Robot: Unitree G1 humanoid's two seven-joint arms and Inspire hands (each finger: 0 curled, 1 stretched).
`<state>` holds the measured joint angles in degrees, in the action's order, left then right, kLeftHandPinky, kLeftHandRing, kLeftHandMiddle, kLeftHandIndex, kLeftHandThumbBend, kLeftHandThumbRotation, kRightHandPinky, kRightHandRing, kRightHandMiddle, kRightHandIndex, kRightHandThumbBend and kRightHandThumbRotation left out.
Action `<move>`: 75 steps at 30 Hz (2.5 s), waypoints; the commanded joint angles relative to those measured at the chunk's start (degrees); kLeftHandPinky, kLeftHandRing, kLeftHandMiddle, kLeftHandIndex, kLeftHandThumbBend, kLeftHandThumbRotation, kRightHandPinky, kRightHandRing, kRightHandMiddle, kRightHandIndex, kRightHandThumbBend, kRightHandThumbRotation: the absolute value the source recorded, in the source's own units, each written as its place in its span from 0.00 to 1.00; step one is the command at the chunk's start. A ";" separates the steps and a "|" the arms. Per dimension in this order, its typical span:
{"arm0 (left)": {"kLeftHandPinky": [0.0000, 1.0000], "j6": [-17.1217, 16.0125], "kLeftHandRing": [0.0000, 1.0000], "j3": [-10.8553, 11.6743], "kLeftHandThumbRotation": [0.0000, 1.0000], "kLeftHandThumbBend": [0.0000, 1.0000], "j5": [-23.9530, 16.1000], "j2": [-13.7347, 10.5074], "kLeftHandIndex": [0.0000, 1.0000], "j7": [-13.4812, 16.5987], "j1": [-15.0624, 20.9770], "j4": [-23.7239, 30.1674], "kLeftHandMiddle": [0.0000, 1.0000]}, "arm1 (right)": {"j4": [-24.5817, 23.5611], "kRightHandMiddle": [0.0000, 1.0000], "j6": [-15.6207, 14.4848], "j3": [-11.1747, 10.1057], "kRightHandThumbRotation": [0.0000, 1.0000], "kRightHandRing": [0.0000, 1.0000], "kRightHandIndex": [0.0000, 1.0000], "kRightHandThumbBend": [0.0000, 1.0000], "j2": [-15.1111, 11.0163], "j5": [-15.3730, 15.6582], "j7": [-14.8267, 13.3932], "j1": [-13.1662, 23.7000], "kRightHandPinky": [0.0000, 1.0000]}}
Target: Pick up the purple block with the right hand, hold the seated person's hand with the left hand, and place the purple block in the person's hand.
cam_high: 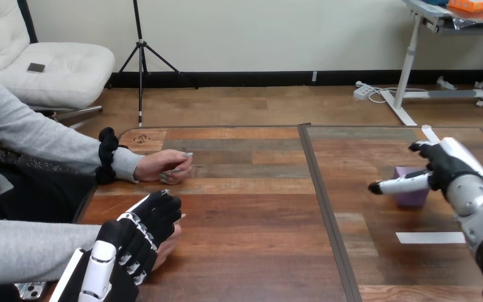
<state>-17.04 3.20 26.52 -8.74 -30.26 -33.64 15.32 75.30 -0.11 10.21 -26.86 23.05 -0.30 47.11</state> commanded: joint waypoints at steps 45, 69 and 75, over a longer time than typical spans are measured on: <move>0.88 -2.28 0.89 0.76 0.96 0.52 -0.60 -0.32 0.78 -0.77 2.67 2.13 0.84 | 0.25 0.95 2.53 2.54 0.22 0.91 0.91 1.00 3.42 1.42 -0.46 -1.68 0.74; 0.85 -3.03 0.89 0.95 0.97 0.52 -1.42 -0.33 0.76 -0.32 2.77 2.11 0.84 | 0.58 0.94 1.54 4.55 0.18 0.91 0.91 1.00 3.03 3.44 0.83 -0.94 0.74; 0.86 -2.89 0.89 0.96 0.98 0.52 -1.37 -0.31 0.76 -0.16 2.68 2.30 0.84 | 0.61 0.94 2.02 4.66 0.17 0.89 0.92 1.00 2.76 3.68 1.12 -0.96 0.73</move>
<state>-18.64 3.39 25.16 -8.70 -30.49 -33.58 15.31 75.44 1.75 13.75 -24.63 25.96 -0.17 44.95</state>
